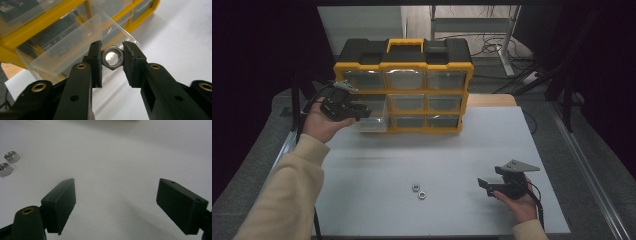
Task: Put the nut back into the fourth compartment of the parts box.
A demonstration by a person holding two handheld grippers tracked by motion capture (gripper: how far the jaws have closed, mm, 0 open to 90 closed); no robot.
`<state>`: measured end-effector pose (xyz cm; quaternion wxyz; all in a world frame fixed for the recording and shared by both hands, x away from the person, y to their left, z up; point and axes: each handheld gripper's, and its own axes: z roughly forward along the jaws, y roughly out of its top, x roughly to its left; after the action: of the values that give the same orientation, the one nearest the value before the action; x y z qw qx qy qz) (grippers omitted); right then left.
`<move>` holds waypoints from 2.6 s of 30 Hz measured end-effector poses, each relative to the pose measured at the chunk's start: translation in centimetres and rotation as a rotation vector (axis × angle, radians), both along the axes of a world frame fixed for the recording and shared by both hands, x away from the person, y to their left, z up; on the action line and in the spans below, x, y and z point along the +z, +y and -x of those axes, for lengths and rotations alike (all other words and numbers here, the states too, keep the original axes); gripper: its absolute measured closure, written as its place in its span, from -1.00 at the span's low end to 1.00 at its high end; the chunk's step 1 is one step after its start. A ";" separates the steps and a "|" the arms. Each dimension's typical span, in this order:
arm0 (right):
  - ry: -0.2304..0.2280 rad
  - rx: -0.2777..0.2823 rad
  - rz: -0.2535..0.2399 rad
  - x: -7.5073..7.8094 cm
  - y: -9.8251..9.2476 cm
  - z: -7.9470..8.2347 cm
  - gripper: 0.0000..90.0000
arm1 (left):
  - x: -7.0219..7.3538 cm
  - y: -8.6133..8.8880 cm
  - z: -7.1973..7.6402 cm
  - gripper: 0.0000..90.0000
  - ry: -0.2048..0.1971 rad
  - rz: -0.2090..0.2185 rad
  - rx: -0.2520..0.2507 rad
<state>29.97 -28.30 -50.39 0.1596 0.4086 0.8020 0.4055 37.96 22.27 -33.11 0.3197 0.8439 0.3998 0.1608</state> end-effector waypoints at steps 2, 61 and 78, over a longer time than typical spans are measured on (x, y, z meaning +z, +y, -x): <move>0.000 -0.001 -0.001 0.0 0.0 0.0 -0.63 | 0.0 0.1 -0.4 0.55 -0.001 -0.001 0.011; -0.004 0.004 -0.005 0.1 0.0 0.1 -0.63 | -1.5 -0.4 4.6 -0.58 -0.077 0.100 -0.063; -0.005 0.000 -0.007 0.2 -0.1 0.1 -0.64 | -3.4 -1.1 7.6 -0.56 -0.059 0.135 -0.118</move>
<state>29.90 -28.44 -50.22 0.1603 0.4080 0.8001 0.4094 30.36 21.13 -36.53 0.3963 0.8373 0.3499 0.1392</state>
